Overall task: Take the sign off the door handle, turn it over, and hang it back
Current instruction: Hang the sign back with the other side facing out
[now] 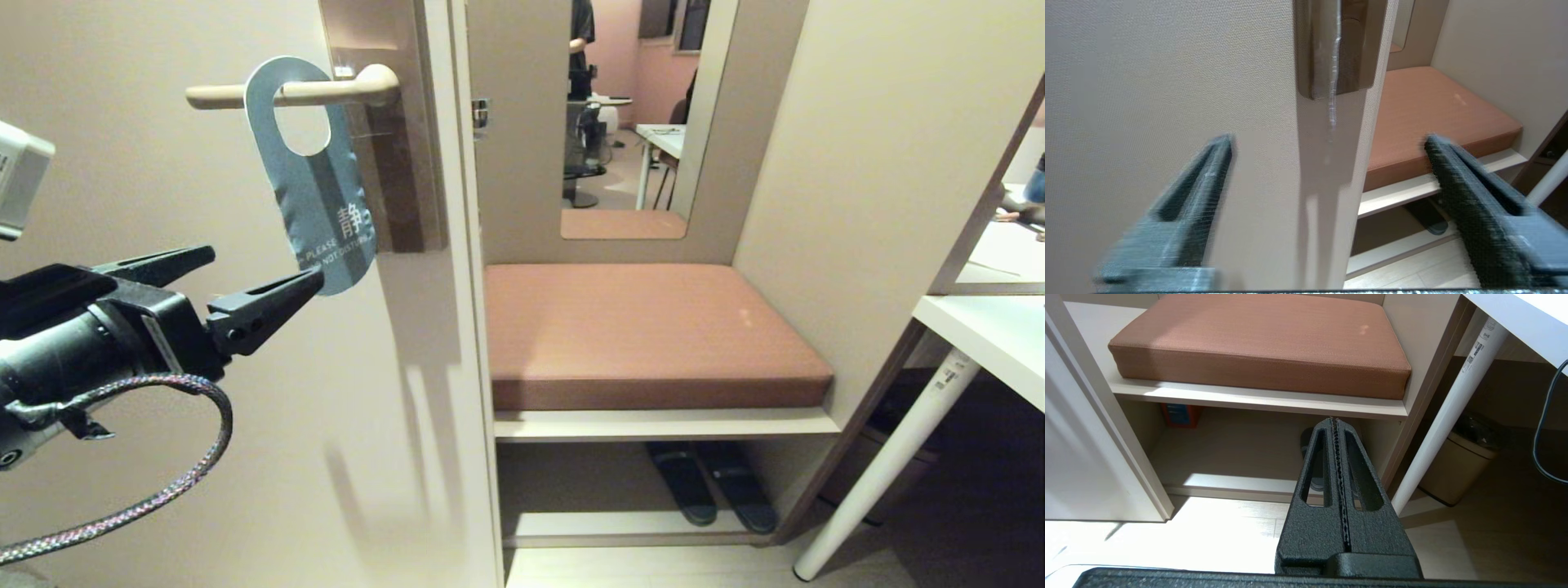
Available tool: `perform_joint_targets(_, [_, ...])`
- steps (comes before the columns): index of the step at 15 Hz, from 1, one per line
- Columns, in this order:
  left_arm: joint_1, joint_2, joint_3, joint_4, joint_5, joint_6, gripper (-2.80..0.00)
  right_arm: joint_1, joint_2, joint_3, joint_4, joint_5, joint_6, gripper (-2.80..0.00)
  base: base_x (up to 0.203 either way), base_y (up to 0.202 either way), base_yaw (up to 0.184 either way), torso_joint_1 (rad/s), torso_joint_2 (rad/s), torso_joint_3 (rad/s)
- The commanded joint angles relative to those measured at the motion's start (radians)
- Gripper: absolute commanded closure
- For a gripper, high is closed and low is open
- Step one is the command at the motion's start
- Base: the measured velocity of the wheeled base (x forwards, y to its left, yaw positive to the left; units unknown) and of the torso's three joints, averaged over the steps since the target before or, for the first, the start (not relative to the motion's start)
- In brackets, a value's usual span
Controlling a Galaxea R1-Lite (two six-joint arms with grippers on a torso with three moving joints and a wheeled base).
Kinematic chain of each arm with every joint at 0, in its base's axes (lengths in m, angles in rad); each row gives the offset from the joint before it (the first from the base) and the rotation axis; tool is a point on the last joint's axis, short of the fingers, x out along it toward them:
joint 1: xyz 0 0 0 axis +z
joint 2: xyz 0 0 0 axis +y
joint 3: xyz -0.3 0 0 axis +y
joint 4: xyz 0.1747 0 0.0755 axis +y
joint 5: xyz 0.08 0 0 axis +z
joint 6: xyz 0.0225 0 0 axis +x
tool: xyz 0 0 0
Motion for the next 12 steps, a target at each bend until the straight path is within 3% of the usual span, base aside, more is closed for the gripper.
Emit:
perform_joint_targets(1, [0.0,-0.012,0.006,-0.003,0.002,0.001,0.0,0.001,0.001,0.0,0.0,0.001,-0.001,0.0,0.0,0.0,0.0,0.0,0.0,0.0])
perform_joint_targets(12, [0.081,-0.009,-0.006,-0.001,0.012,-0.002,0.0,0.001,0.001,0.0,0.0,-0.001,-0.001,0.0,0.0,0.0,0.0,0.0,0.0,0.0])
